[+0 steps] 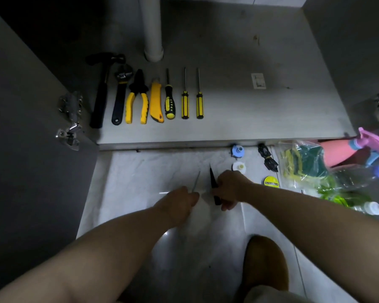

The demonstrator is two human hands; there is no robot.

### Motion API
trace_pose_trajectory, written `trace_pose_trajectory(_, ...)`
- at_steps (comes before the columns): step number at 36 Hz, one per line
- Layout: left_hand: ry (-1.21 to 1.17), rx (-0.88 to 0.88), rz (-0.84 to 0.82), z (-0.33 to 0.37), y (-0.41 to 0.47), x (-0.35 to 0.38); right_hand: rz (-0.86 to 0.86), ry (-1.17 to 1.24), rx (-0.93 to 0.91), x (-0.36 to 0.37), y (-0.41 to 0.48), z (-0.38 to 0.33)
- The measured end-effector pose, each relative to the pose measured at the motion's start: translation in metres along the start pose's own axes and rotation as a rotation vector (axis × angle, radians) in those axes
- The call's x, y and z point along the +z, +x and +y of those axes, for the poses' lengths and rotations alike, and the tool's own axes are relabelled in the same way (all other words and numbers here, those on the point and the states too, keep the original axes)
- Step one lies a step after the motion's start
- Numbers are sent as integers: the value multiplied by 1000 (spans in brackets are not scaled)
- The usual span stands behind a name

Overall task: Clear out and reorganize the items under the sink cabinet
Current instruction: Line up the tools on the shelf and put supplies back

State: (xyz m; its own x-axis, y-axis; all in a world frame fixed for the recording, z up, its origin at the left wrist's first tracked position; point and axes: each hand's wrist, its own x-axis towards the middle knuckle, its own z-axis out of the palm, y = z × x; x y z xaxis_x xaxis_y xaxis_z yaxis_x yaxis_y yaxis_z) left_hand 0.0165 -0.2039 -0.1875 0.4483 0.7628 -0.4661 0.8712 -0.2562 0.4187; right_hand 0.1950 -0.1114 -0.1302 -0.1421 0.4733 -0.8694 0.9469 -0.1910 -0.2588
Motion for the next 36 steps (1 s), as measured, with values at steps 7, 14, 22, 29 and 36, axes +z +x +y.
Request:
trace_pose_trajectory(7,-147,38,-102,-3,-19,-53,-153,248,-282,-65,-48,-28)
trace_pose_trajectory(14,-73,110,-76,12,-43,-131,121,497,-366,-113,-60,-45)
trace_pose_trajectory(22,-526,-87,431,5,-38,-171,626,495,-273,-112,-14,-55)
trace_pose_trajectory(29,-887,-141,613,-5,-10,-170,800,362,-225,-110,11,-71)
trace_pose_trajectory(36,-947,-135,658,-6,4,-171,886,275,-183,-98,25,-80)
